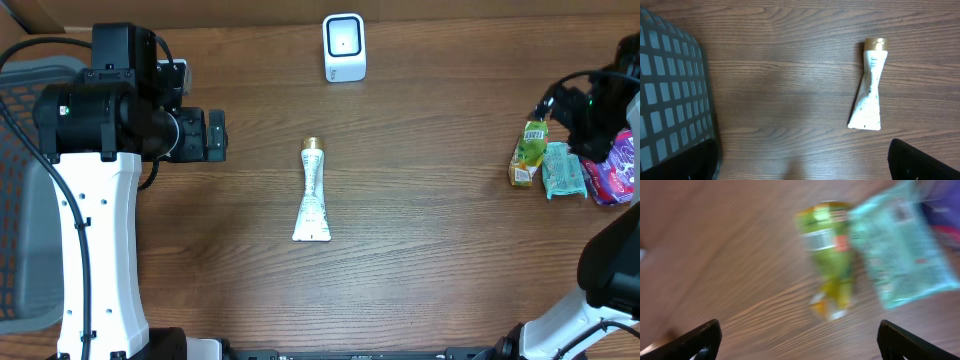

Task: Scan the item barcode
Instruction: 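Move the right gripper to the white tube and grasp it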

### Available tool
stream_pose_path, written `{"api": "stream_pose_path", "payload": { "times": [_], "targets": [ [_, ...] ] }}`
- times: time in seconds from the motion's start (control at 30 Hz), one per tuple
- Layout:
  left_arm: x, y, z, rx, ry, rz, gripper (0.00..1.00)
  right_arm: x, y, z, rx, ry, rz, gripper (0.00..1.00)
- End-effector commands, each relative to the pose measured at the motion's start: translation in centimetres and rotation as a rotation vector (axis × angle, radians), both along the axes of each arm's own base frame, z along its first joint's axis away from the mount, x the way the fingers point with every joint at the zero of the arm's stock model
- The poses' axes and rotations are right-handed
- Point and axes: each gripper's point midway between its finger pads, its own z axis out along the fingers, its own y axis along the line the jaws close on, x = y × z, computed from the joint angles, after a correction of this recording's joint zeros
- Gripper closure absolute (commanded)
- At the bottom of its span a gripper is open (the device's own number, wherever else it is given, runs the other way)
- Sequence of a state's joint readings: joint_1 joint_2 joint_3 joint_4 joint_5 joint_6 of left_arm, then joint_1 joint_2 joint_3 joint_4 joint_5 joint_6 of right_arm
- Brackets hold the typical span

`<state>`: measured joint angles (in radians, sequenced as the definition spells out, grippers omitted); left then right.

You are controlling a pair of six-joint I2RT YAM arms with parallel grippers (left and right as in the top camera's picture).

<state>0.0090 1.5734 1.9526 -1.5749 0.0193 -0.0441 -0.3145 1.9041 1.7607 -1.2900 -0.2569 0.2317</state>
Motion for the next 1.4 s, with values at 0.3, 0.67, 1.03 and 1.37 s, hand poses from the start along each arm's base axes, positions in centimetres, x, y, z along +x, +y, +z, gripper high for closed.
{"api": "stream_pose_path", "payload": {
  "times": [0.3,0.67,1.03,1.37],
  "targets": [
    [0.2,0.0,-0.1,0.002,0.003,-0.019,0.00,0.0,21.7,1.4,0.253,-0.152,0.585,0.02],
    [0.2,0.0,-0.1,0.002,0.003,-0.019,0.00,-3.2,34.3,-3.5,0.205,-0.185,0.704,0.07],
    [0.2,0.0,-0.1,0.002,0.003,-0.019,0.00,-5.6,38.9,-9.3,0.347,-0.147,0.809,0.07],
    [0.2,0.0,-0.1,0.002,0.003,-0.019,0.01,-6.0,40.6,-13.7,0.461,-0.086,0.840,0.10]
  ]
}}
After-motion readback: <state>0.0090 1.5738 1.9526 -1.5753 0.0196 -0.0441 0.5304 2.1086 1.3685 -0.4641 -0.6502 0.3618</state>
